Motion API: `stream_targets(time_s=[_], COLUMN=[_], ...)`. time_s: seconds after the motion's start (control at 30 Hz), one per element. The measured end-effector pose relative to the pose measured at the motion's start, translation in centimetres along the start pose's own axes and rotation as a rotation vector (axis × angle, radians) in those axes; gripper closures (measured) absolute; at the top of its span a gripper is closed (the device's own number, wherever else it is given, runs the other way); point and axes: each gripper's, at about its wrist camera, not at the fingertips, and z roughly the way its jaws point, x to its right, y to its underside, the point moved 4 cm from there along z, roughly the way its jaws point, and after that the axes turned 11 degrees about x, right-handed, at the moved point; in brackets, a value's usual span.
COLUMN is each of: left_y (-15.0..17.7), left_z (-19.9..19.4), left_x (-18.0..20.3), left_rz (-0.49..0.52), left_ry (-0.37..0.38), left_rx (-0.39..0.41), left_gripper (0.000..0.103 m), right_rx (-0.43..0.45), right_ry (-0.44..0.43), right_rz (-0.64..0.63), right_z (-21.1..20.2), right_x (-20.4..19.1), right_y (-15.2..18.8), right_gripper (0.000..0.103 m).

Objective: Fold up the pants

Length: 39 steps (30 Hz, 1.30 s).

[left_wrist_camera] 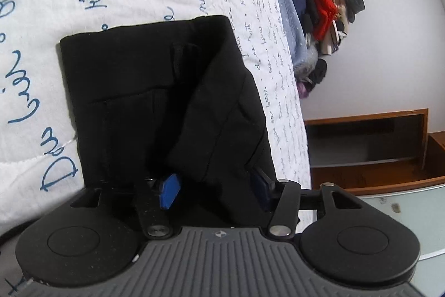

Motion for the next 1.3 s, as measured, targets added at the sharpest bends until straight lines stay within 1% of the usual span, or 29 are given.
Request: stream_targets(time_s=[0.07, 0.1, 0.13, 0.17, 0.2, 0.27, 0.33, 0.43, 0.5, 0.6, 0.7, 0.77, 0.87, 0.93, 1.0, 1.03, 1.07, 1.1, 1.13, 1.17, 1.2, 1.3], left_y=[0.2, 0.2, 0.3, 0.4, 0.4, 0.3, -0.1, -1.8, -2.8, -4.0, -4.4, -4.0, -4.0, -4.1, -4.3, -4.4, -4.7, -4.9, -5.1, -5.3, -5.5, -6.1], left_z=[0.0, 0.0, 0.1, 0.1, 0.1, -0.5, -1.2, -2.8, -3.7, -5.1, -7.1, -8.4, -9.5, -9.9, -9.9, -9.8, -9.7, -9.4, -9.3, -9.1, -9.0, -8.8], left_x=[0.1, 0.1, 0.3, 0.3, 0.4, 1.2, 3.0, 6.0, 7.9, 9.9, 10.5, 10.4, 9.9, 9.2, 8.5, 8.3, 8.1, 7.9, 7.7, 7.6, 7.4, 6.5], left_rz=[-0.003, 0.014, 0.039, 0.056, 0.061, 0.107, 0.183, 0.243, 0.266, 0.275, 0.289, 0.298, 0.311, 0.3, 0.282, 0.279, 0.28, 0.275, 0.271, 0.274, 0.279, 0.293], left_ry=[-0.021, -0.042, -0.071, -0.09, -0.092, -0.077, -0.022, 0.075, 0.121, 0.184, 0.246, 0.281, 0.309, 0.31, 0.303, 0.297, 0.291, 0.284, 0.28, 0.282, 0.281, 0.267], left_rx=[0.034, 0.052, 0.067, 0.073, 0.084, 0.12, 0.166, 0.221, 0.237, 0.227, 0.201, 0.187, 0.18, 0.169, 0.165, 0.166, 0.165, 0.165, 0.162, 0.157, 0.153, 0.145], left_gripper=[0.051, 0.065, 0.09, 0.091, 0.093, 0.095, 0.095, 0.096, 0.096, 0.096, 0.096, 0.096, 0.096, 0.096, 0.096, 0.096, 0.096, 0.096, 0.096, 0.096, 0.096, 0.096], right_rx=[0.021, 0.031, 0.036, 0.04, 0.042, 0.058, 0.098, 0.166, 0.218, 0.264, 0.241, 0.236, 0.236, 0.236, 0.252, 0.277, 0.323, 0.343, 0.343, 0.325, 0.323, 0.319], right_ry=[0.0, 0.003, 0.004, 0.004, 0.006, 0.011, 0.021, 0.03, 0.028, 0.032, 0.046, 0.032, 0.019, 0.05, 0.061, 0.064, 0.058, 0.057, 0.066, 0.096, 0.115, 0.141], right_rz=[0.01, 0.009, 0.012, 0.017, 0.021, 0.026, 0.041, 0.144, 0.262, 0.365, 0.405, 0.43, 0.466, 0.455, 0.436, 0.423, 0.387, 0.343, 0.288, 0.236, 0.217, 0.143], right_z=[-0.3, -0.4, -0.4, -0.4, -0.3, -0.4, -1.2, -2.1, -2.8, -2.9, -2.0, -1.3, -0.3, -0.1, 0.0, -0.2, -0.5, -1.0, -1.1, -1.0, -1.2, -1.7], right_x=[0.3, 0.5, 0.7, 0.8, 0.9, 1.1, 1.5, 3.2, 4.7, 6.2, 6.7, 6.7, 6.9, 6.9, 6.8, 6.8, 6.3, 5.9, 5.3, 4.6, 4.5, 3.4], right_y=[-0.4, -0.4, -0.5, -0.5, -0.5, -0.7, -1.3, -2.6, -3.5, -4.1, -4.1, -3.9, -3.7, -3.6, -3.6, -3.5, -3.4, -3.6, -3.5, -3.3, -3.1, -2.2], right_gripper=[0.017, 0.017, 0.017, 0.017, 0.017, 0.017, 0.017, 0.017, 0.017, 0.017, 0.017, 0.017, 0.017, 0.017, 0.017, 0.017, 0.019, 0.038, 0.058, 0.089, 0.093, 0.097])
